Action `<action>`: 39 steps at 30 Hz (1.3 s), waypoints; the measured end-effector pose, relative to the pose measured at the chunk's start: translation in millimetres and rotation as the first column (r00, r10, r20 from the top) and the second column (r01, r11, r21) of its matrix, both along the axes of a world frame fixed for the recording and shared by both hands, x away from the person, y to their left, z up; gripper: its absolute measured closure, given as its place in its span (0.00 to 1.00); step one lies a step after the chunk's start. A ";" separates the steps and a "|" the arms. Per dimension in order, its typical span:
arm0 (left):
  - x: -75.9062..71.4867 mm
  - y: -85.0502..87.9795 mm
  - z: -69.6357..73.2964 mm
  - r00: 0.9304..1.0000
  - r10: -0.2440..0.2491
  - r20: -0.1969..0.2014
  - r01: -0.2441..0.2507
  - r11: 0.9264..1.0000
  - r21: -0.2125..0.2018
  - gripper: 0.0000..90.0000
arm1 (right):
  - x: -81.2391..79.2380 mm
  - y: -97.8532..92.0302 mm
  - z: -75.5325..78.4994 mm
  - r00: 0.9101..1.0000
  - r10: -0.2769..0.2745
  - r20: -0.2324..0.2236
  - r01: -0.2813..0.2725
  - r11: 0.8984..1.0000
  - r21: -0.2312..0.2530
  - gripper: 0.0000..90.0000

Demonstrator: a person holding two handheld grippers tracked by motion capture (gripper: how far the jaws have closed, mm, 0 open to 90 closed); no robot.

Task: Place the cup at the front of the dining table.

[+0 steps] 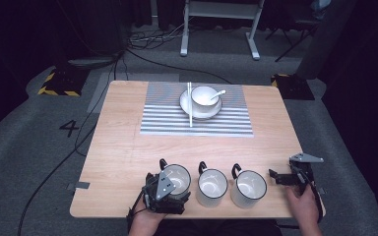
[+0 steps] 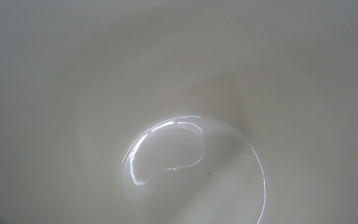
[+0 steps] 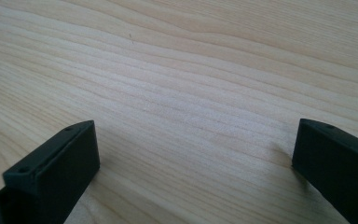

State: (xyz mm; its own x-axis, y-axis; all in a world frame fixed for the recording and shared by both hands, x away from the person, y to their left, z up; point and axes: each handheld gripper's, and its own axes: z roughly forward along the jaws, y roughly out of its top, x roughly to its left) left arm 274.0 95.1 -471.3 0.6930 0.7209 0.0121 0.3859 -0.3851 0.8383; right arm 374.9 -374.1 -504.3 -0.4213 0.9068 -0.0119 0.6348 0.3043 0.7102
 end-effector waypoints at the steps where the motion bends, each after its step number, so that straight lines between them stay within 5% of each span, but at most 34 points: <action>1: 0.0 0.0 0.0 1.000 0.000 0.000 0.000 1.000 0.000 0.04 | 0.0 0.0 0.0 1.000 0.000 0.000 0.000 1.000 0.000 0.00; 12: 11.1 10.6 26.9 1.000 0.012 -0.011 -0.013 0.998 -0.064 0.04 | 0.0 0.0 0.0 1.000 0.000 0.000 0.000 1.000 0.000 0.00; 22: 30.0 18.4 57.2 1.000 0.011 0.022 -0.010 0.998 -0.056 0.04 | 0.0 0.0 0.0 1.000 0.000 0.000 0.000 1.000 0.000 0.00; 39: 73.6 25.1 95.0 1.000 0.018 0.022 -0.016 0.997 -0.079 0.04 | 0.0 -0.1 0.0 1.000 0.000 0.001 0.000 1.000 0.000 0.00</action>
State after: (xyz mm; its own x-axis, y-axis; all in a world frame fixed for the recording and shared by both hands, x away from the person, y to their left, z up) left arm 347.6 120.2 -376.3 0.6810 0.7317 -0.0290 0.3719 -0.3114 0.8745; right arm 375.0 -374.2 -504.4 -0.4212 0.9069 -0.0124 0.6345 0.3044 0.7105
